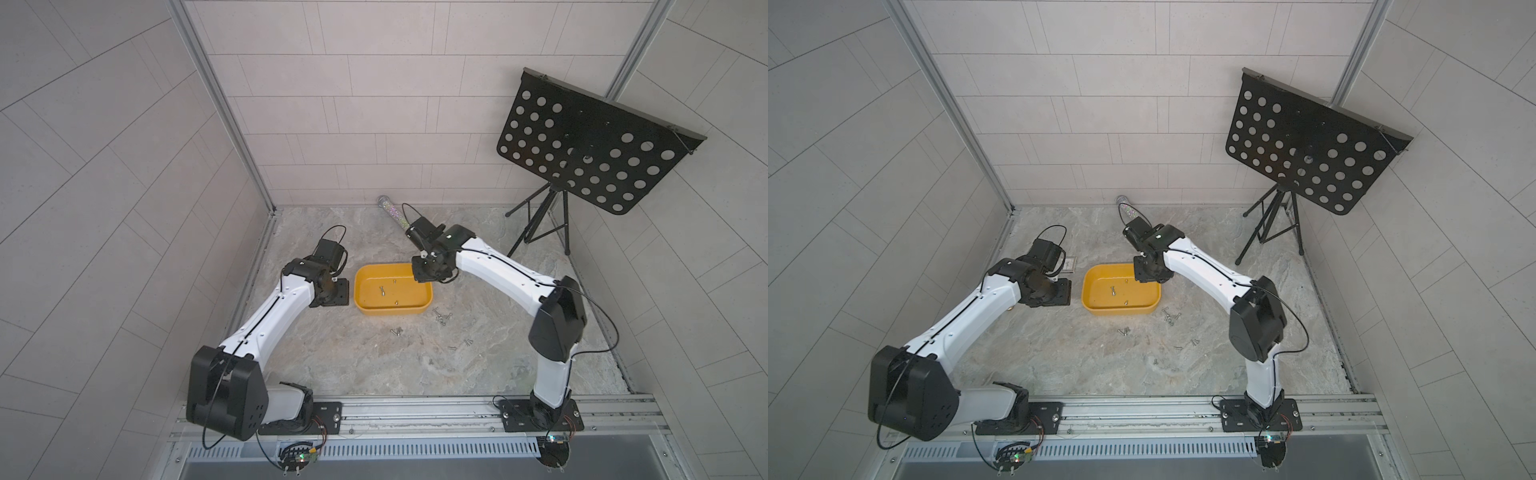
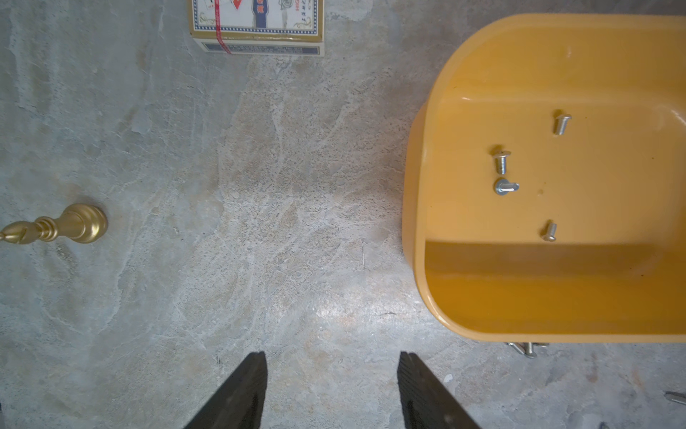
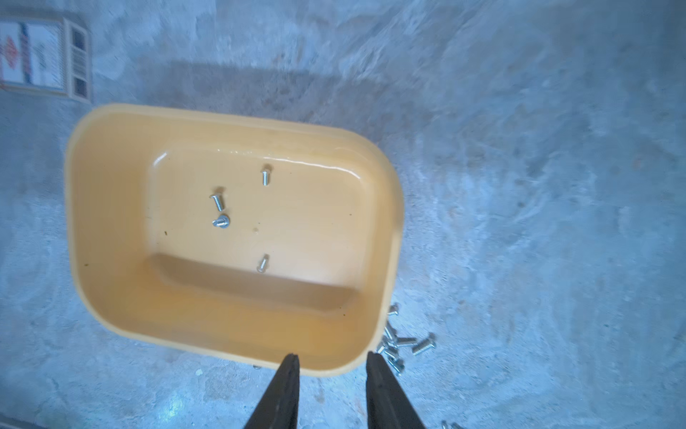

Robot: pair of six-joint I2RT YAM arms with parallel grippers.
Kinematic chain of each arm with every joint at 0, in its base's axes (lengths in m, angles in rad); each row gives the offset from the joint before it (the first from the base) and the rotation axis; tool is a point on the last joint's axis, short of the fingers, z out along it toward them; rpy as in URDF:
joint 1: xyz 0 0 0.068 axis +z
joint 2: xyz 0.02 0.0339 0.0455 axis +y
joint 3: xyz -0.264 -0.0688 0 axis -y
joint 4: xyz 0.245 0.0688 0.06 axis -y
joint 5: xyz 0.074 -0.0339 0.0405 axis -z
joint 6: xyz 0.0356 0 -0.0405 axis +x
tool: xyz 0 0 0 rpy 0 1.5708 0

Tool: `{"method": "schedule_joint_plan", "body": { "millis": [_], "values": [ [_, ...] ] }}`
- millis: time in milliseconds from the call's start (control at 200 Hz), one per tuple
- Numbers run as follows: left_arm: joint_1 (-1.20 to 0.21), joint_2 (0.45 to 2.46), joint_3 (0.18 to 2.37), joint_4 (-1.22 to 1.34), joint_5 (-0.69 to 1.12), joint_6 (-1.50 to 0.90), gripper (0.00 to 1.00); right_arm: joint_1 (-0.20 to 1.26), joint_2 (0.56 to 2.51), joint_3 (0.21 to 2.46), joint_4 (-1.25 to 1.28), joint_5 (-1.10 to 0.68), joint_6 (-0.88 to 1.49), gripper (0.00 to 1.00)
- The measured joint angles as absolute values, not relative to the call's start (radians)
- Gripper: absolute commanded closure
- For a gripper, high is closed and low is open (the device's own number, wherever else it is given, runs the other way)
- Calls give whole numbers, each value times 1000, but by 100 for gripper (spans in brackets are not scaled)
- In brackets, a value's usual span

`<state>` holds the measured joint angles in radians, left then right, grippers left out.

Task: Put the screws on the desktop into the storage box
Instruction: Place the screw in the storage box, then pick up the screw from the center of the board.

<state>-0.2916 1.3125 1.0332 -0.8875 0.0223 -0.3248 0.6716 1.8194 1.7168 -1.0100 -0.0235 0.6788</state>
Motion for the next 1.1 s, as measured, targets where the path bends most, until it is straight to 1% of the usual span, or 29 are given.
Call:
{"method": "schedule_joint_plan", "body": {
  "millis": [160,325,450,750,1101],
  "values": [
    [-422,1253,999,-904,11,-383,36,620,1650,1556,-992,12,680,65],
    [-585,1245,982,-918,-27,-485,36,580,1586,1418,-986,17,680,65],
    [-666,1245,953,-918,-54,-575,37,555,1544,1343,-968,15,681,65],
    [-805,1341,925,-883,-122,-792,38,511,1480,1288,-936,-2,674,65],
    [-882,1433,920,-771,-185,-997,38,433,1408,1235,-928,-44,643,65]
  ]
}}
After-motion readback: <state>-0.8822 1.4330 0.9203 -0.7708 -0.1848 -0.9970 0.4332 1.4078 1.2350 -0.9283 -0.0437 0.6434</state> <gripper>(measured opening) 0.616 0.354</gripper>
